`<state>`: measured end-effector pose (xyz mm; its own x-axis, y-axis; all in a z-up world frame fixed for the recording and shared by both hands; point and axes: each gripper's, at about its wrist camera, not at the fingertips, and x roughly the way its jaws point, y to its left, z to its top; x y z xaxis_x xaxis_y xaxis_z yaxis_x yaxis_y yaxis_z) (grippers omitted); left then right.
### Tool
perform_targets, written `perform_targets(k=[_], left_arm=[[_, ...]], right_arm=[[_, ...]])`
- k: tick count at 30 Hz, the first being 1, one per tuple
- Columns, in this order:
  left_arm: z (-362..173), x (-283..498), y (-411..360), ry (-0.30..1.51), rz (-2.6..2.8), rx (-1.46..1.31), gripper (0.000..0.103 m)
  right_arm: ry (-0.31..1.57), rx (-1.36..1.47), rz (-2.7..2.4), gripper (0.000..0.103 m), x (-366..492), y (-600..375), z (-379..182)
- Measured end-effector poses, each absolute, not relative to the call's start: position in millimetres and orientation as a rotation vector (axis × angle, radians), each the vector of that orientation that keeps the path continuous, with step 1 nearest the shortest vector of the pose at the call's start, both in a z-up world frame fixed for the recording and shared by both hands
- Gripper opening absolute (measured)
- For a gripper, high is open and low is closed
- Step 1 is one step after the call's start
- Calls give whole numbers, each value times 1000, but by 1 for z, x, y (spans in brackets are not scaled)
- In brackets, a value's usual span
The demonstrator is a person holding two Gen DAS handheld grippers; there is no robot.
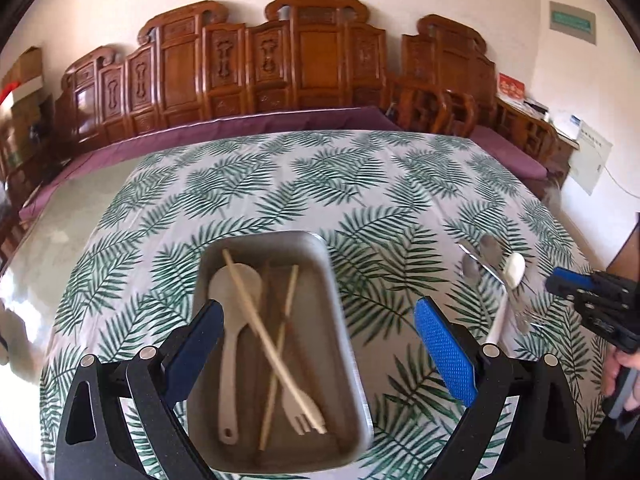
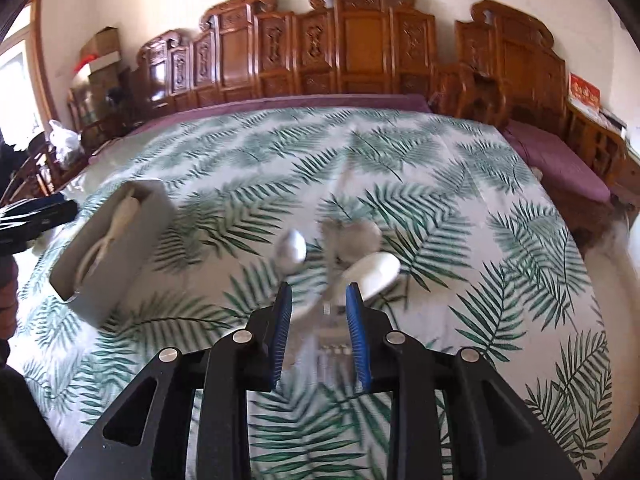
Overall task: Organize utensils
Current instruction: 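Reach the right gripper to the pile and grasp a metal spoon, then grasp a thin metal utensil with the left gripper while the right gripper holds the spoon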
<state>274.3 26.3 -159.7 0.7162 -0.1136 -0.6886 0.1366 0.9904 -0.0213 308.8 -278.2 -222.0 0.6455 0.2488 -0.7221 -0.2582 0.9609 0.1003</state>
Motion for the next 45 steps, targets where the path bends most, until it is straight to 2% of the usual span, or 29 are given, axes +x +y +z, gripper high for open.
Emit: perform_targets(k=[8, 20, 24, 34, 37, 45], left_arm=[[-159, 269, 8, 757, -172, 47, 92], [-165, 263, -21, 769, -219, 86, 92], [-168, 261, -28, 776, -231, 104, 92], [-173, 260, -35, 784, -240, 125, 92], [-174, 260, -36, 786, -241, 126, 92], [-175, 260, -37, 790, -241, 134, 92]], right_arm=[[898, 43, 305, 32, 322, -269, -245], [986, -33, 280, 32, 321, -254, -262], [988, -9, 272, 32, 320, -264, -260], [962, -152, 204, 31, 330, -254, -263], [957, -163, 196, 17, 332, -258, -261], [946, -72, 190, 16, 335, -290, -249]])
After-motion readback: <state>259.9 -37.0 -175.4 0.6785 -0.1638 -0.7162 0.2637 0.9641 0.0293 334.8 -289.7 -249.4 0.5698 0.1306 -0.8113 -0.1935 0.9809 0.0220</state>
